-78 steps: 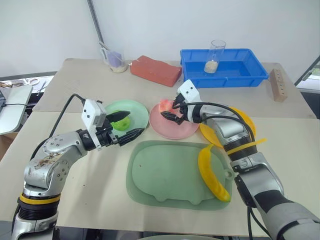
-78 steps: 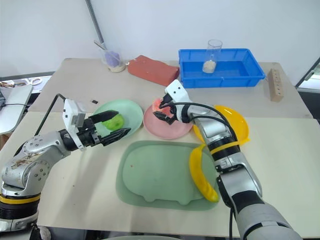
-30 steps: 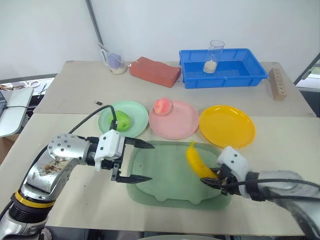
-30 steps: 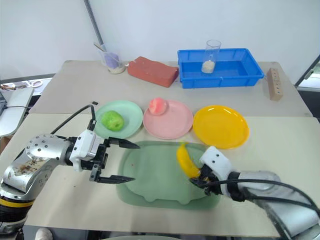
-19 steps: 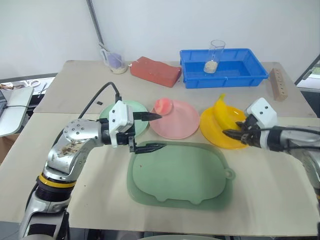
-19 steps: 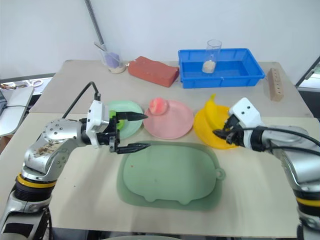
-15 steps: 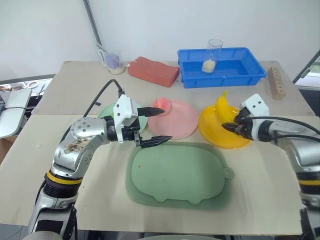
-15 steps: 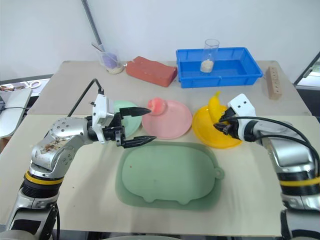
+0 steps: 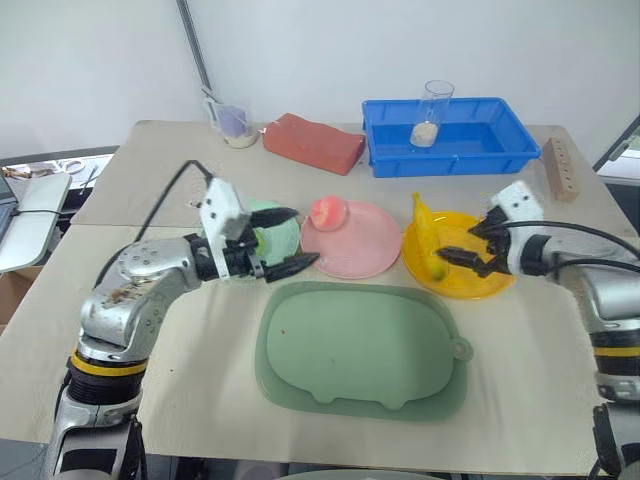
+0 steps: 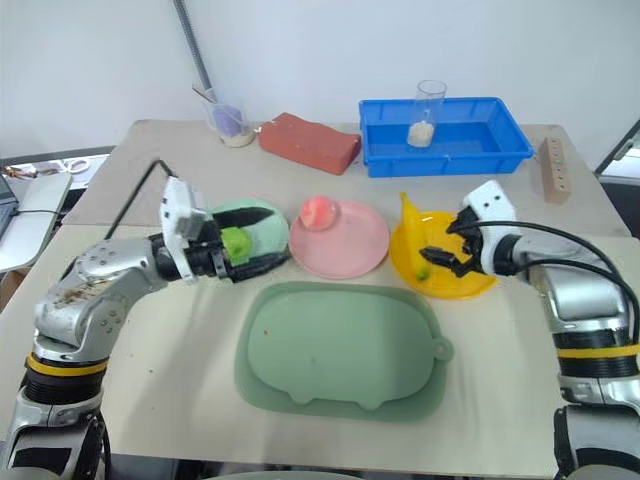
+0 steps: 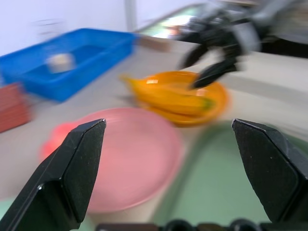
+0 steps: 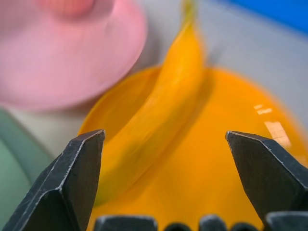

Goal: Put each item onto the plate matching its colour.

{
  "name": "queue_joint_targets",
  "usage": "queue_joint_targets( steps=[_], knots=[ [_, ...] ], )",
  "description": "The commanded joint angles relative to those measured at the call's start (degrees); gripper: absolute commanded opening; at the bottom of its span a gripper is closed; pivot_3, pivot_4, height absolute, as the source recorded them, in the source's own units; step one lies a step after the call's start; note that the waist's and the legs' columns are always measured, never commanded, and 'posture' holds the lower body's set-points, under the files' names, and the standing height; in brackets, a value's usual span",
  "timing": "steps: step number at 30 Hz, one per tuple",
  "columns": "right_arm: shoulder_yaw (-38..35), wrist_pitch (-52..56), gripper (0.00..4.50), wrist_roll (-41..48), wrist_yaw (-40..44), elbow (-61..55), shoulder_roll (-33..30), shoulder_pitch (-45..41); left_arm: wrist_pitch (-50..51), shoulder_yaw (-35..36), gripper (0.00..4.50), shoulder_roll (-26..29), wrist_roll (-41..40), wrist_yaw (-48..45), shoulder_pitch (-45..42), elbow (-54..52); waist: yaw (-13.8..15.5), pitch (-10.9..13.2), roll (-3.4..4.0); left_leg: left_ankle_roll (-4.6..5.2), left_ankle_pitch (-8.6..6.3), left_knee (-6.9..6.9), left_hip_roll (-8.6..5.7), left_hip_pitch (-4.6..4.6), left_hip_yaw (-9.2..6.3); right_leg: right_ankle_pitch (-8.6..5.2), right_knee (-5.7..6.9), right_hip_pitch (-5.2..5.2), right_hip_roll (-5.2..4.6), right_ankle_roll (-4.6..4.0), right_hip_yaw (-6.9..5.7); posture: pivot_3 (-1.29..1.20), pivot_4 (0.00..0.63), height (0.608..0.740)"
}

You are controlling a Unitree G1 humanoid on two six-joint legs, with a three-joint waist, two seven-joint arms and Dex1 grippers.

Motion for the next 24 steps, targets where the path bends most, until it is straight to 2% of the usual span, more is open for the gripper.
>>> queue_joint_targets(
  steps=[1, 5, 7, 10, 15, 19, 24],
  knots=[
    [-10.41, 0.23, 4.48, 3.37, -3.16, -6.58, 0.99, 3.31, -0.60, 7.60, 4.50, 0.94, 3.15, 8.54, -0.88, 4.64, -0.04, 0.04, -0.06, 0.00, 0.00, 0.00, 0.00, 0.05, -0.03, 0.00, -0.01, 0.07, 0.00, 0.00, -0.02, 0.00, 0.150, 0.740],
    [-20.74, -5.83, 4.48, 0.90, -14.08, -6.66, 7.17, 7.83, -11.48, 18.70, 4.50, 1.94, 12.37, 23.31, 0.73, 19.99, -0.34, 0.02, -0.12, -0.01, 0.00, -0.02, 0.00, 0.17, -0.07, 0.00, -0.01, 0.14, 0.00, -0.01, -0.01, 0.00, 0.150, 0.740],
    [-22.11, -10.36, 4.48, -1.31, -17.56, -4.24, 9.00, 9.22, -16.38, 21.68, 4.50, 2.16, 15.16, 27.50, 2.13, 25.96, -0.58, -0.02, -0.05, -0.01, -0.01, -0.06, 0.00, 0.19, -0.06, 0.00, -0.02, 0.12, 0.00, -0.01, 0.02, 0.00, 0.150, 0.740],
    [-21.42, -22.49, 4.48, -8.11, -25.16, 6.40, 10.92, 10.10, -21.13, 25.59, 4.50, 0.27, 16.56, 33.19, 4.27, 34.30, -0.43, -0.10, 0.04, -0.01, -0.01, -0.16, -0.01, 0.21, 0.00, 0.01, -0.06, 0.10, -0.03, -0.01, 0.03, 0.00, 0.150, 0.740],
    [-21.10, -32.61, 4.48, -11.42, -32.02, 21.39, 11.42, 5.76, -27.25, 27.66, 4.50, 0.24, 18.02, 37.83, 4.91, 43.28, 0.02, -0.03, -0.08, -0.05, 0.02, -0.16, -0.11, 0.30, 0.02, 0.01, -0.06, 0.03, -0.18, -0.01, -0.04, 0.00, 0.150, 0.740],
    [-19.41, -39.58, 4.48, -13.31, -34.46, 34.18, 9.98, 1.24, -32.85, 26.83, 4.50, 2.67, 20.13, 39.44, 4.08, 53.59, -0.25, -0.04, -0.08, -0.08, 0.03, -0.27, -0.12, 0.35, 0.06, 0.01, -0.05, 0.16, -0.20, 0.00, -0.02, 0.00, 0.150, 0.740],
    [-18.41, -45.78, 4.48, -13.35, -34.83, 45.40, 8.76, -3.72, -34.71, 24.29, 4.50, 1.76, 20.47, 38.45, 2.65, 55.22, -0.34, -0.04, -0.07, -0.10, 0.05, -0.31, -0.12, 0.35, 0.09, 0.01, -0.05, 0.18, -0.20, 0.00, -0.01, 0.00, 0.150, 0.740]
  ],
)
